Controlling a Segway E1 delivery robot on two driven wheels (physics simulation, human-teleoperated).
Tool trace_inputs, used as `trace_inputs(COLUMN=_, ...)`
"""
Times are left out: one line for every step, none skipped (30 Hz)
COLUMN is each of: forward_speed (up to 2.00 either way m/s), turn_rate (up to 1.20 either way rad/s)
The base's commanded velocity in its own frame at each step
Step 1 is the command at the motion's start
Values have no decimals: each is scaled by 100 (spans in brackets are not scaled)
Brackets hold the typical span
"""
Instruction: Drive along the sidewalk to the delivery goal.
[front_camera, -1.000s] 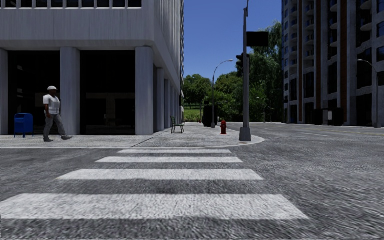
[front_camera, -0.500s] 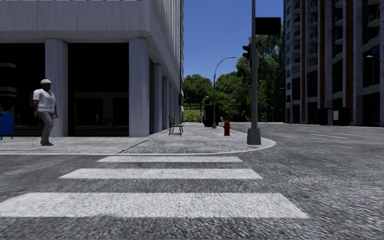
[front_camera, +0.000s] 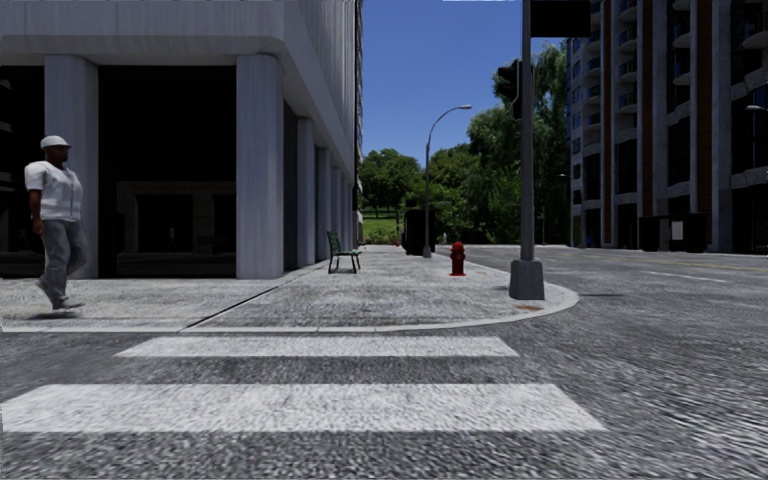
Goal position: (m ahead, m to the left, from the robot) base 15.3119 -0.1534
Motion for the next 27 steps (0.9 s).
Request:
trace_inputs(forward_speed=200, turn_rate=-28)
trace_inputs(forward_speed=200, turn_rate=-29)
trace_inputs(forward_speed=200, turn_rate=-30)
trace_inputs(forward_speed=200, turn_rate=-30)
trace_inputs(forward_speed=200, turn_rate=-30)
trace_inputs(forward_speed=200, turn_rate=-30)
trace_inputs(forward_speed=200, turn_rate=-30)
trace_inputs(forward_speed=200, turn_rate=-30)
trace_inputs(forward_speed=200, turn_rate=-30)
trace_inputs(forward_speed=200, turn_rate=-18)
trace_inputs(forward_speed=200, turn_rate=-2)
trace_inputs(forward_speed=200, turn_rate=0)
trace_inputs(forward_speed=200, turn_rate=0)
trace_inputs(forward_speed=200, turn_rate=0)
trace_inputs(forward_speed=200, turn_rate=0)
trace_inputs(forward_speed=200, turn_rate=0)
trace_inputs(forward_speed=200, turn_rate=0)
trace_inputs(forward_speed=200, turn_rate=0)
trace_inputs(forward_speed=200, turn_rate=0)
trace_inputs(forward_speed=200, turn_rate=0)
trace_inputs(forward_speed=200, turn_rate=0)
trace_inputs(forward_speed=200, turn_rate=0)
trace_inputs(forward_speed=200, turn_rate=0)
trace_inputs(forward_speed=200, turn_rate=0)
trace_inputs(forward_speed=200, turn_rate=0)
trace_inputs(forward_speed=200, turn_rate=0)
trace_inputs(forward_speed=200, turn_rate=0)
